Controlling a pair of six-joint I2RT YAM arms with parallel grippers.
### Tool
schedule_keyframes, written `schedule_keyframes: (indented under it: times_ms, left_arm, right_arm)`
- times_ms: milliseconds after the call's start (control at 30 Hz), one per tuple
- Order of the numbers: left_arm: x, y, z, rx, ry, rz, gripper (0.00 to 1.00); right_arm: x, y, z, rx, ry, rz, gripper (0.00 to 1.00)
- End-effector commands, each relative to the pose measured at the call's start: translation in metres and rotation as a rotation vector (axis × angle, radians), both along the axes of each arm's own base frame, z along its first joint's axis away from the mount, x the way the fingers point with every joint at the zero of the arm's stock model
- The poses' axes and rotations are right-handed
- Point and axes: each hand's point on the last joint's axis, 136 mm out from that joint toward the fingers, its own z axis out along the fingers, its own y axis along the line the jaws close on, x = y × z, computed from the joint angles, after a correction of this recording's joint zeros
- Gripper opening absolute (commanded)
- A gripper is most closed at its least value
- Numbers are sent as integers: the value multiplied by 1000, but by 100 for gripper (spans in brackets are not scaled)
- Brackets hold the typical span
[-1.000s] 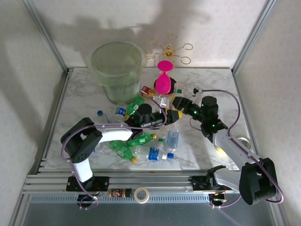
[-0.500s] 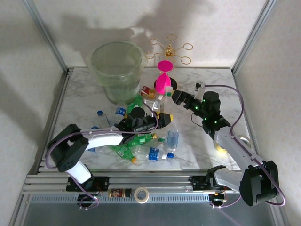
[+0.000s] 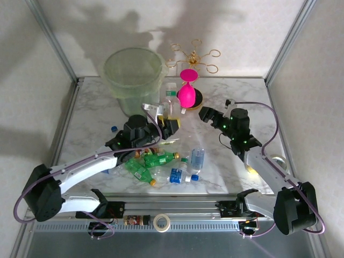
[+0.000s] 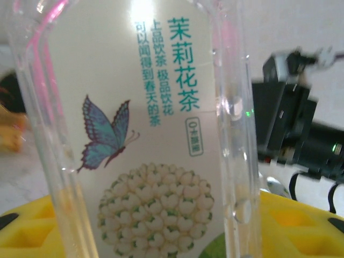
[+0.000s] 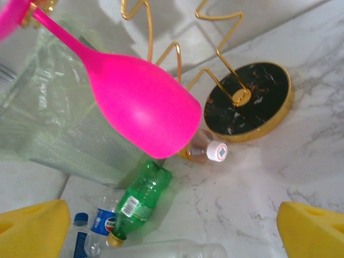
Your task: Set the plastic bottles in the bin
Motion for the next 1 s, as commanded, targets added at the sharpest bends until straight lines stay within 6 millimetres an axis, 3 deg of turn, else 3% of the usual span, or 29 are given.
schedule_keyframes:
  times_ms: [0,200,500,700,967]
  left_arm:
    - [16,31,42,43,-106,85,0]
    - [63,84,65,100,-126,279,0]
    - [147,143,91,168,-66,469,0]
    - [191,159,79,283,28,532,0]
    - [211,165,39,378,123,571,0]
  right_arm:
    - [1,0,-2,23,-13,-3,99]
    - [-2,3,-11,35,8,20,99]
    - [-10,0,-16,15,14,25,99]
    - [-16,-5,-18,-14,12,10,99]
    - [-21,-9,-21,-31,10,4,99]
